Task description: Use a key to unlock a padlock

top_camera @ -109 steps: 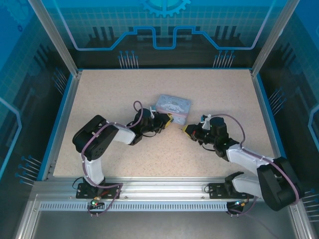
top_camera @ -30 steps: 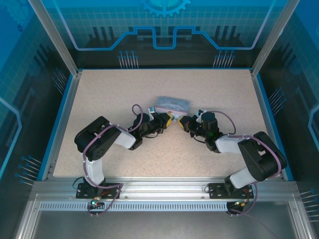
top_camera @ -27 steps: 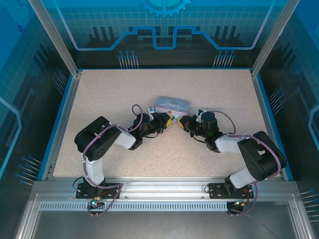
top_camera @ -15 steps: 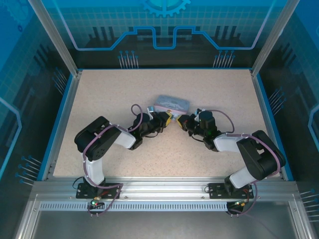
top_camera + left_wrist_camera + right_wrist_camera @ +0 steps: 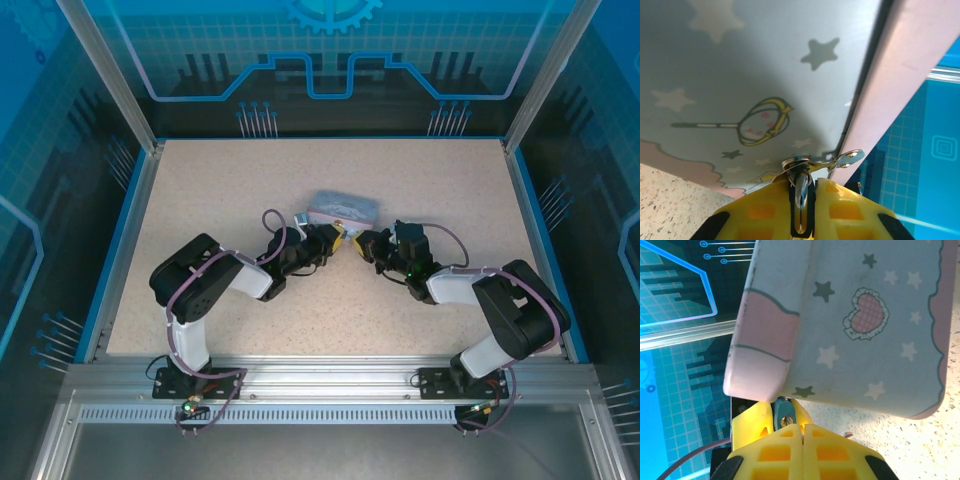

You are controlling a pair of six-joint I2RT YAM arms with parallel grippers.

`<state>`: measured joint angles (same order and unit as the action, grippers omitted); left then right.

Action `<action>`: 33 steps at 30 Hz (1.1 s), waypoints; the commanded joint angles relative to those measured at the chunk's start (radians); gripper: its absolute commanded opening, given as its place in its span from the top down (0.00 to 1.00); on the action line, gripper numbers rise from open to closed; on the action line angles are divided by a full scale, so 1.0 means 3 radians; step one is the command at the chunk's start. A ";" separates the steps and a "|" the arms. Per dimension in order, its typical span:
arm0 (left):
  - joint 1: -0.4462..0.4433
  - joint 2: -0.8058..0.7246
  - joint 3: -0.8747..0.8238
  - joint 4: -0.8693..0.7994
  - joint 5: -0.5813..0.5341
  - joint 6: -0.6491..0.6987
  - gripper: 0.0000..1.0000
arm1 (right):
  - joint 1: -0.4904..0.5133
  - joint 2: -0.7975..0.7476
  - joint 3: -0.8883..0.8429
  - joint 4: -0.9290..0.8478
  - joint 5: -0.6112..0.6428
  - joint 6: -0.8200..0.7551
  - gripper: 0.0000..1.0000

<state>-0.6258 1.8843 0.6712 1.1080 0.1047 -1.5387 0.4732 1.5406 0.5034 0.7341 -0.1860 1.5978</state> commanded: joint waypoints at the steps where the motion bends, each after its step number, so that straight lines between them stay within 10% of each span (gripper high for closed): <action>1: -0.0147 -0.0129 0.0074 0.0216 0.0278 0.0107 1.00 | 0.0089 0.0105 0.0178 0.0096 0.0074 0.0087 1.00; 33: -0.0153 -0.0088 0.0012 0.0305 0.0302 0.0137 1.00 | 0.0002 0.0182 0.0425 -0.0173 -0.0101 -0.0323 1.00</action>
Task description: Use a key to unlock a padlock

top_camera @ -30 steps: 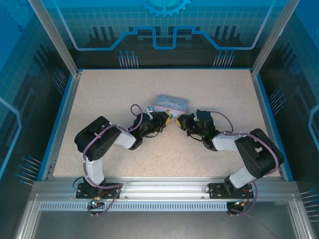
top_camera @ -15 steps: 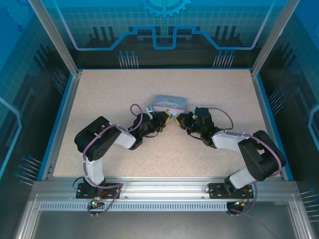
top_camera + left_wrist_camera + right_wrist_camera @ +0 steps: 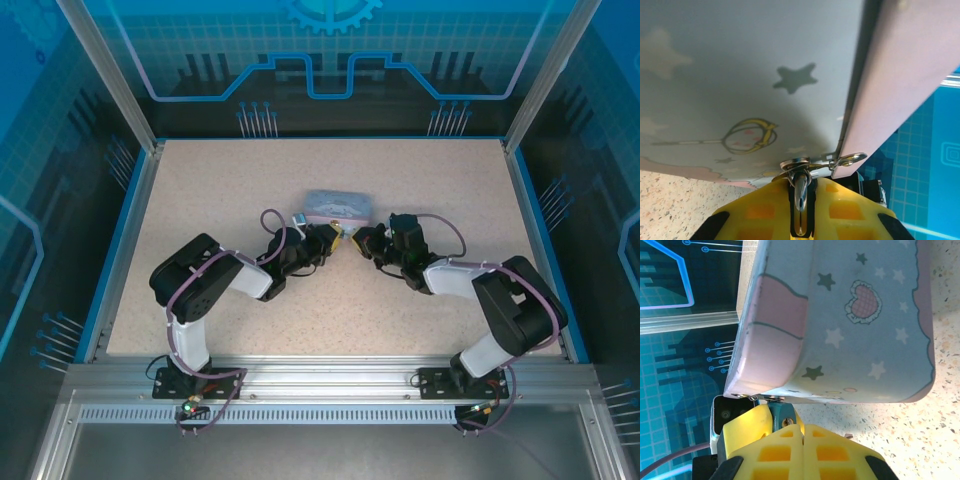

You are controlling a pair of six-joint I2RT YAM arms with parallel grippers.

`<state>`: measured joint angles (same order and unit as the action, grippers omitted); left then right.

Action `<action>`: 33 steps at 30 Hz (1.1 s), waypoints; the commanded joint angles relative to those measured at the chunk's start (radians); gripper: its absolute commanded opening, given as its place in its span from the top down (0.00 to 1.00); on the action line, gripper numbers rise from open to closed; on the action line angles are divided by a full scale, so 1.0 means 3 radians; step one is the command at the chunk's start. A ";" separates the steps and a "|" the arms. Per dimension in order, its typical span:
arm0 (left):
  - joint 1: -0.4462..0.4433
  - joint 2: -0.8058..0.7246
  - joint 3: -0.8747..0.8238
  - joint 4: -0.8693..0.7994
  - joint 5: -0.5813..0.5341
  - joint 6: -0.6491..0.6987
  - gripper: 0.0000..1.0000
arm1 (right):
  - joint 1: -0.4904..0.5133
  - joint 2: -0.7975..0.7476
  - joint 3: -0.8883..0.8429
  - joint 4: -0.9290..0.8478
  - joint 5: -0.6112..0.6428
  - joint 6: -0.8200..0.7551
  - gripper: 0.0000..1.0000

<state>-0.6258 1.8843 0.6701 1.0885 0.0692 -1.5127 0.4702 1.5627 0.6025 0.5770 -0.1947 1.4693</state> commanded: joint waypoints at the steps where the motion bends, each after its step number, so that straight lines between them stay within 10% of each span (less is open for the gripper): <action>1: -0.0151 -0.0084 0.0021 0.0380 0.0421 0.0047 1.00 | 0.0013 0.0141 0.0057 0.0460 -0.0077 0.0185 1.00; 33: -0.0156 -0.0193 -0.0053 0.0321 0.0301 0.0121 1.00 | 0.0230 0.0255 -0.0063 0.0915 -0.0130 0.0470 1.00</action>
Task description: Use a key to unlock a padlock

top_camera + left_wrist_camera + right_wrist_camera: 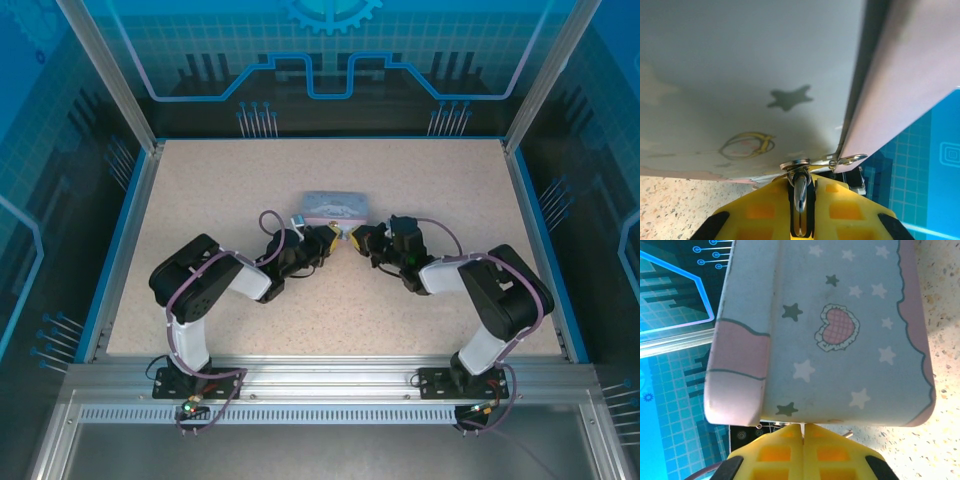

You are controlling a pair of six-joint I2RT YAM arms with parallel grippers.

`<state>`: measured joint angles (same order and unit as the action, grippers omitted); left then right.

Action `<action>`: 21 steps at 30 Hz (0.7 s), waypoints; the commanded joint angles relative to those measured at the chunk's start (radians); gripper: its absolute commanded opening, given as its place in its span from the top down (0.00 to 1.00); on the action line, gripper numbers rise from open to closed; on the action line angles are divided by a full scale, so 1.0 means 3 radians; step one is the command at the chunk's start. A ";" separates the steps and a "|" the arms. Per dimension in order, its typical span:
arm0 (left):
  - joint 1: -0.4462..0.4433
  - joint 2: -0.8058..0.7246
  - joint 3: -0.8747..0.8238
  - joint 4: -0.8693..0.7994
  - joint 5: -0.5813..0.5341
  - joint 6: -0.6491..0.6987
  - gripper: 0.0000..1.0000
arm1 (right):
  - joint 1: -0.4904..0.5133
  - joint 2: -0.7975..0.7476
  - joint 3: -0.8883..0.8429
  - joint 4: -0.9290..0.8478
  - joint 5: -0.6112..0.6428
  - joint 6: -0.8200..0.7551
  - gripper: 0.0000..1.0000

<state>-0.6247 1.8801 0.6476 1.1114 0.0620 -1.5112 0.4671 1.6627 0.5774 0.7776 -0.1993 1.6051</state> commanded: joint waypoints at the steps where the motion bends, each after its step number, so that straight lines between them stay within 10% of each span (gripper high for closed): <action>1: -0.0162 -0.0203 0.0030 0.0193 0.0311 0.0142 1.00 | 0.0271 -0.0098 0.0002 0.0251 -0.0085 0.0016 1.00; 21: -0.0188 -0.0167 0.0033 0.0089 0.0281 0.0168 1.00 | 0.0320 0.0057 0.0211 0.0222 -0.0185 -0.0101 1.00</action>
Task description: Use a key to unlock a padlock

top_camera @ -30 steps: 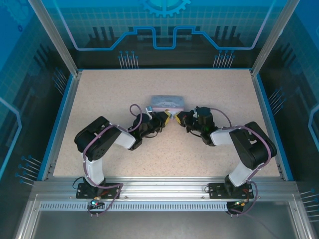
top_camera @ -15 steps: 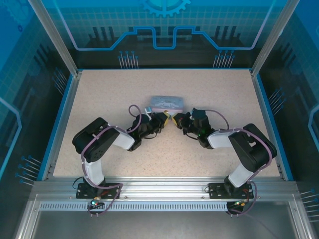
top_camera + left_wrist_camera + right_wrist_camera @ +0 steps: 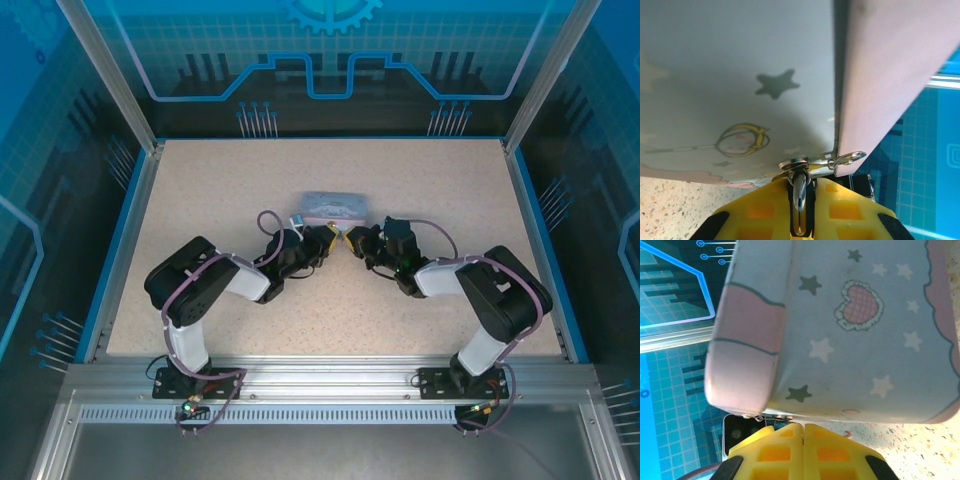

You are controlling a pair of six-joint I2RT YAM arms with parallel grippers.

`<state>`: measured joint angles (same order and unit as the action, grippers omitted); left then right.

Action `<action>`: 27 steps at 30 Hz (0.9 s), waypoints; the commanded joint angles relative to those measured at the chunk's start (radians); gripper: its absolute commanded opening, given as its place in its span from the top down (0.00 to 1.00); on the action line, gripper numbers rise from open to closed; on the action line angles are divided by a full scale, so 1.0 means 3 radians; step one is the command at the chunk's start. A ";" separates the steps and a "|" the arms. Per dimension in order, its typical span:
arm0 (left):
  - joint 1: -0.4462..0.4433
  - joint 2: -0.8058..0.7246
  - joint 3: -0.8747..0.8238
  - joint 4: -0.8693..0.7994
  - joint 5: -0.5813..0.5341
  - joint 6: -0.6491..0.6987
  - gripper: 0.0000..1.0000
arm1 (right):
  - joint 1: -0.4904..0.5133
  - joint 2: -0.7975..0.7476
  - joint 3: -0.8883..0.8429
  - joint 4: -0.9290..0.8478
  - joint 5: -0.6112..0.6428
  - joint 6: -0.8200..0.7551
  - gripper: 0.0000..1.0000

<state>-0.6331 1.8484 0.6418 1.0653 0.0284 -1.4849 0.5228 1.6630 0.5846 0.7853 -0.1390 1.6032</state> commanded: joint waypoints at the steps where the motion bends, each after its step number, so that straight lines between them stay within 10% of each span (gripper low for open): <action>1: -0.0160 -0.0049 0.0035 0.0248 0.0370 0.0069 1.00 | 0.0120 0.0053 0.0194 0.0173 -0.0418 -0.0124 1.00; 15: -0.0050 0.0034 -0.0018 0.0229 0.0185 -0.0044 1.00 | -0.0206 -0.0398 0.0097 -0.0416 -0.0676 -0.0589 0.10; 27: 0.0059 0.0059 0.0084 0.0088 0.0321 -0.0053 1.00 | -0.0500 -0.1249 0.0237 -0.2419 -0.0888 -0.2095 0.05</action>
<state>-0.6250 1.8515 0.6327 1.0779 0.0948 -1.4940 0.3908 1.3216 0.6071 0.3149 -0.3916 1.1889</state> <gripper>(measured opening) 0.125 0.947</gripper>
